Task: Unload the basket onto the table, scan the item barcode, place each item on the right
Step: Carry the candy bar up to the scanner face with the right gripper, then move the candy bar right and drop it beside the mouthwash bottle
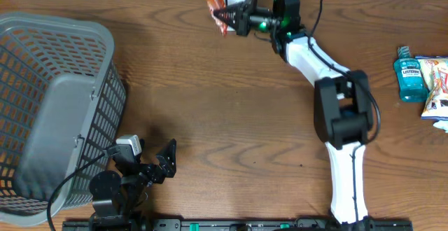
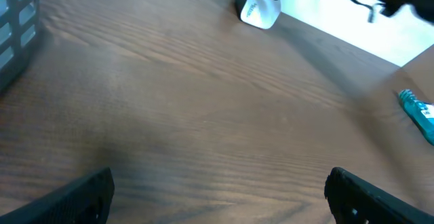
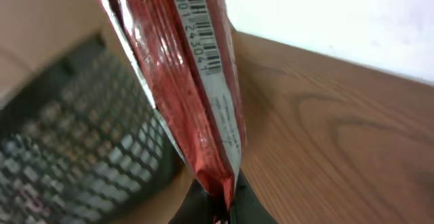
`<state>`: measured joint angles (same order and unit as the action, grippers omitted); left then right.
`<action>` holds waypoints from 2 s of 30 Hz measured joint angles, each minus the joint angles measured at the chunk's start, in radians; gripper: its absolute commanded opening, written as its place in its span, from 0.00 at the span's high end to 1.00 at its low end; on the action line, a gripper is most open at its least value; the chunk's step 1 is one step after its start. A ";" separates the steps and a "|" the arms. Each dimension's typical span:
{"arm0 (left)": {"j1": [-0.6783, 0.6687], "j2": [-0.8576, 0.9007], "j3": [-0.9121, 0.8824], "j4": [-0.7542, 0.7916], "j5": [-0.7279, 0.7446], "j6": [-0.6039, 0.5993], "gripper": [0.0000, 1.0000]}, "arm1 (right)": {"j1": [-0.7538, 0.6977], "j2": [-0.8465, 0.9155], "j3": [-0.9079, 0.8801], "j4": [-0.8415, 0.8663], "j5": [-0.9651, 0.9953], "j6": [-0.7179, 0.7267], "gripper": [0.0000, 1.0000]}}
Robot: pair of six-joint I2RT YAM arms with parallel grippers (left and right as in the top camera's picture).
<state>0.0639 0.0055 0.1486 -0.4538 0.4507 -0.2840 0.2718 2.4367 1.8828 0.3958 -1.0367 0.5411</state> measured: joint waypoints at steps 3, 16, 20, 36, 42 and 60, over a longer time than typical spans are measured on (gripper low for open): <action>0.000 0.000 0.000 0.000 0.000 0.000 0.01 | -0.020 0.073 0.089 0.006 0.003 0.185 0.99; 0.000 0.000 0.000 0.000 0.000 0.000 0.01 | -0.071 0.207 0.122 -0.002 0.064 0.601 0.99; 0.000 0.000 0.000 0.000 0.000 0.000 0.01 | -0.071 0.207 0.124 0.000 0.063 0.612 0.98; 0.000 0.000 0.000 0.000 0.001 0.000 0.01 | -0.098 0.070 0.139 -0.976 0.393 -0.014 0.99; 0.000 0.000 0.000 0.000 0.000 0.000 0.01 | -0.165 -0.277 0.148 -1.433 0.867 -0.180 0.99; 0.000 0.000 0.000 0.000 0.000 0.000 0.01 | -0.491 -0.397 -0.232 -1.490 1.548 -0.108 0.99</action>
<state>0.0639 0.0055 0.1486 -0.4541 0.4511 -0.2840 -0.2195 2.0396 1.6508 -1.0943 0.5114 0.4335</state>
